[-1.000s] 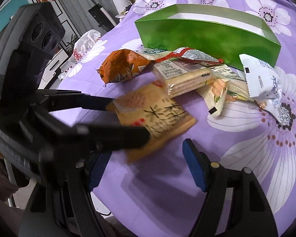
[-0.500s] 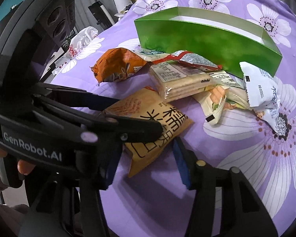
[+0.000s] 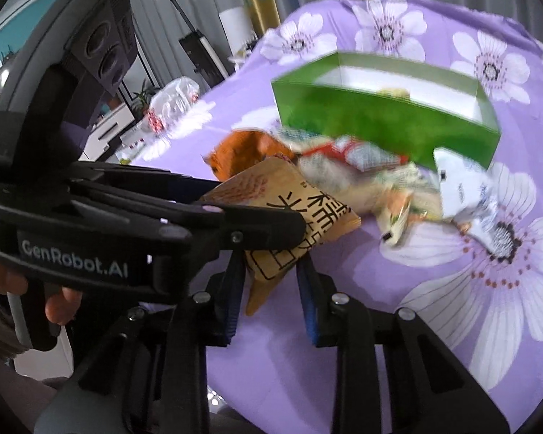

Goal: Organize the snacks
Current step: 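Lower the yellow rice-cracker bag into the green box and release it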

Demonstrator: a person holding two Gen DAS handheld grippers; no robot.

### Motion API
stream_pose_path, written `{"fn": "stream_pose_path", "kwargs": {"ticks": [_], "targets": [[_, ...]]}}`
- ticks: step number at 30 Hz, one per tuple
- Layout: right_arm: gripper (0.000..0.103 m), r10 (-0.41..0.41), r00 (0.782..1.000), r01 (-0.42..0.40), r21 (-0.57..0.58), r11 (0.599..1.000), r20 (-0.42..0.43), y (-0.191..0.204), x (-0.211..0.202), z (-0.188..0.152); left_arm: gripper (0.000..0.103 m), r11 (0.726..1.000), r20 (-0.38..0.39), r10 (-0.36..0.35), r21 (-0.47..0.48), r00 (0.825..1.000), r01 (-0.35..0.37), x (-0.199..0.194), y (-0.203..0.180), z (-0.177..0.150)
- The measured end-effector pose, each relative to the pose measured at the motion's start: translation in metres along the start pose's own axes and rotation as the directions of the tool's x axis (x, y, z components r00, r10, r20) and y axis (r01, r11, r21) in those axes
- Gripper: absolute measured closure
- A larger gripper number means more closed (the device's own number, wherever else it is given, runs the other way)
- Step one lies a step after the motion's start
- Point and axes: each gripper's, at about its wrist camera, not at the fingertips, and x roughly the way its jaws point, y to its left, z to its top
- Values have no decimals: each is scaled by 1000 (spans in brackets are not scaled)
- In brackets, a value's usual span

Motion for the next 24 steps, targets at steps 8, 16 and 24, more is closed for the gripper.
{"fn": "stream_pose_path", "kwargs": {"ticks": [8, 16, 24], "targets": [[74, -25, 991, 29, -32, 999, 133, -1, -27, 34, 43, 996, 121, 9, 82, 993, -19, -32, -17, 35], [74, -77, 975, 84, -28, 996, 211, -30, -34, 72, 43, 992, 169, 0, 124, 986, -22, -30, -23, 87], [74, -123, 962, 131, -20, 991, 245, -61, -28, 105, 43, 988, 192, -23, 152, 981, -7, -12, -28, 133]]}}
